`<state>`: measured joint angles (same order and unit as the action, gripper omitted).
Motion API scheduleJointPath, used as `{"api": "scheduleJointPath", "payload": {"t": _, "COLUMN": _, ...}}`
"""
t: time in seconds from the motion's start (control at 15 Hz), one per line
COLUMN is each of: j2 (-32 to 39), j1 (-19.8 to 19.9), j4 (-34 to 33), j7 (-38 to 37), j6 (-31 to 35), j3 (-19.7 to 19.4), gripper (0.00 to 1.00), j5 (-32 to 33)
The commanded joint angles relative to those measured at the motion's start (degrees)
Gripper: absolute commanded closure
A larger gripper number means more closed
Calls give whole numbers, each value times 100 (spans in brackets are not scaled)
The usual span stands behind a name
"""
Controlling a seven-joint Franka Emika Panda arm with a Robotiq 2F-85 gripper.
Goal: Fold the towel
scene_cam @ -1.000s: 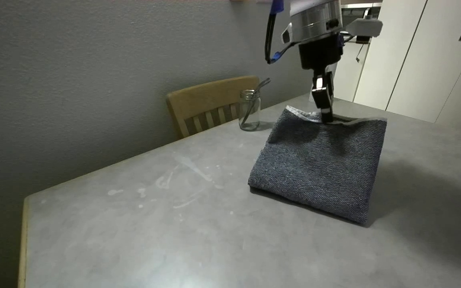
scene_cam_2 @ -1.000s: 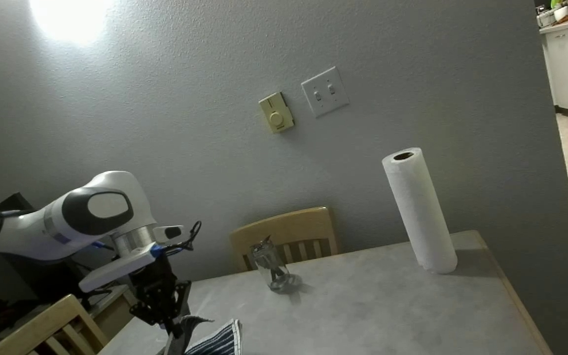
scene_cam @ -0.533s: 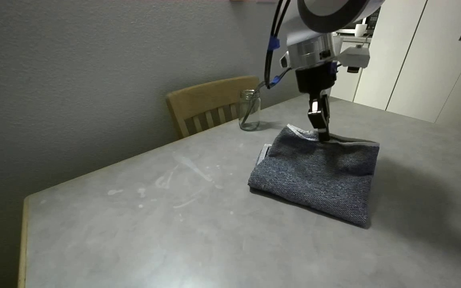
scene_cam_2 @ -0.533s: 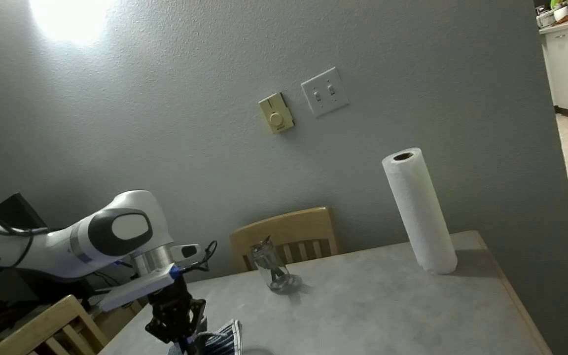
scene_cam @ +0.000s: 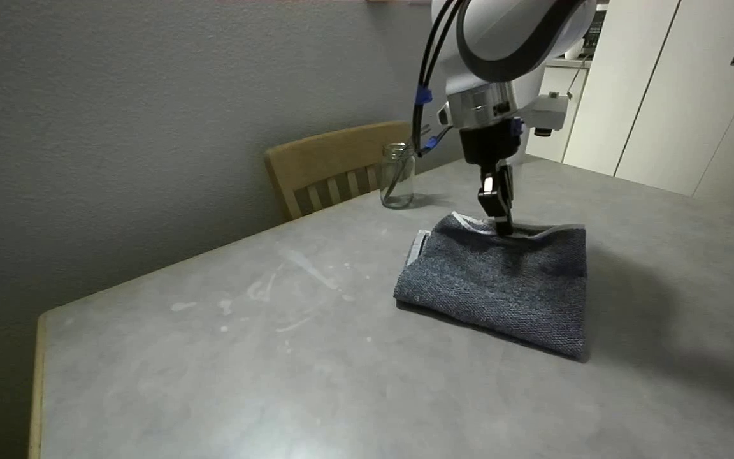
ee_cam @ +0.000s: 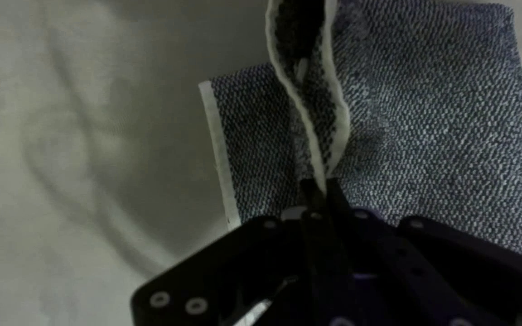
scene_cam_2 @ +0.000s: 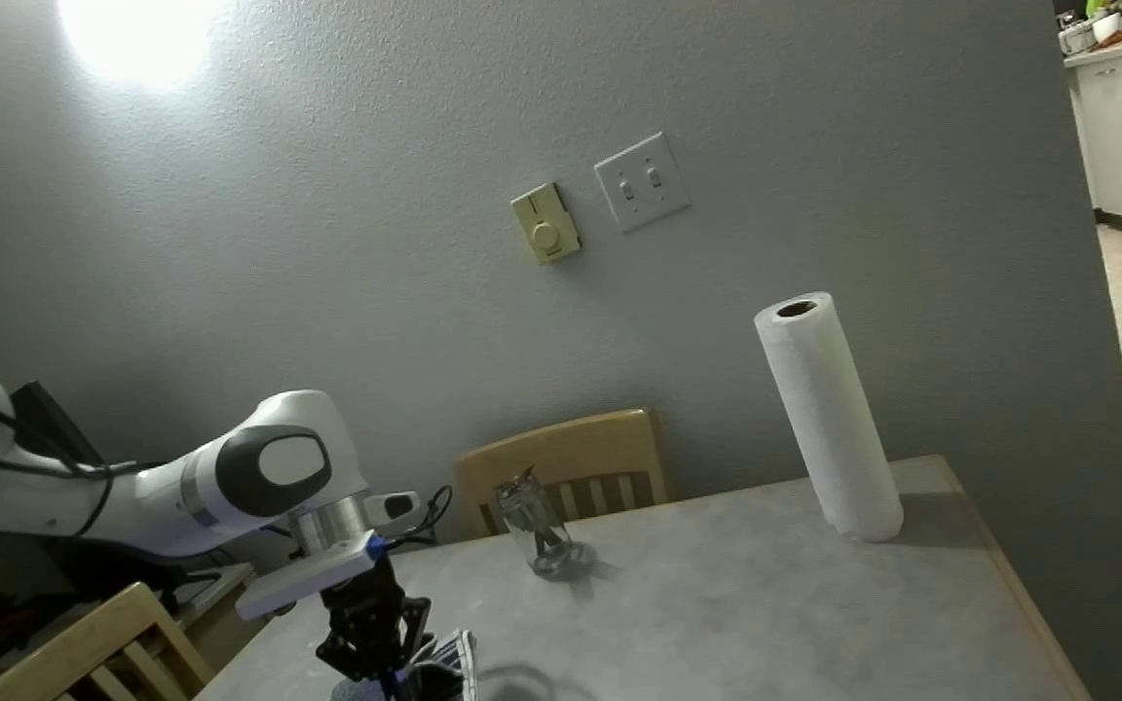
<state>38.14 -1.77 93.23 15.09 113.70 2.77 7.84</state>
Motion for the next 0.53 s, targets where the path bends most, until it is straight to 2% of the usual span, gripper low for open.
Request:
{"api": "scheduleJointPath", "payload": {"t": 0.0, "j2": 116, "j1": -19, "j4": -249, "j7": -39, "j6": -131, "j3": -55, "gripper": 99, "j5": 135}}
{"api": "scheduleJointPath", "payload": {"t": 0.13, "j2": 27, "j1": -71, "j4": -223, "j7": -262, "j6": -169, "j3": -135, "gripper": 99, "j5": 215}}
{"api": "scheduleJointPath", "payload": {"t": 0.2, "j2": 43, "j1": 2, "j4": -134, "j7": -91, "j6": -35, "j3": -18, "gripper": 95, "j5": 88}}
{"api": "scheduleJointPath", "payload": {"t": 0.47, "j2": 43, "j1": -9, "j4": -176, "j7": -197, "j6": -49, "j3": -58, "gripper": 95, "j5": 108}}
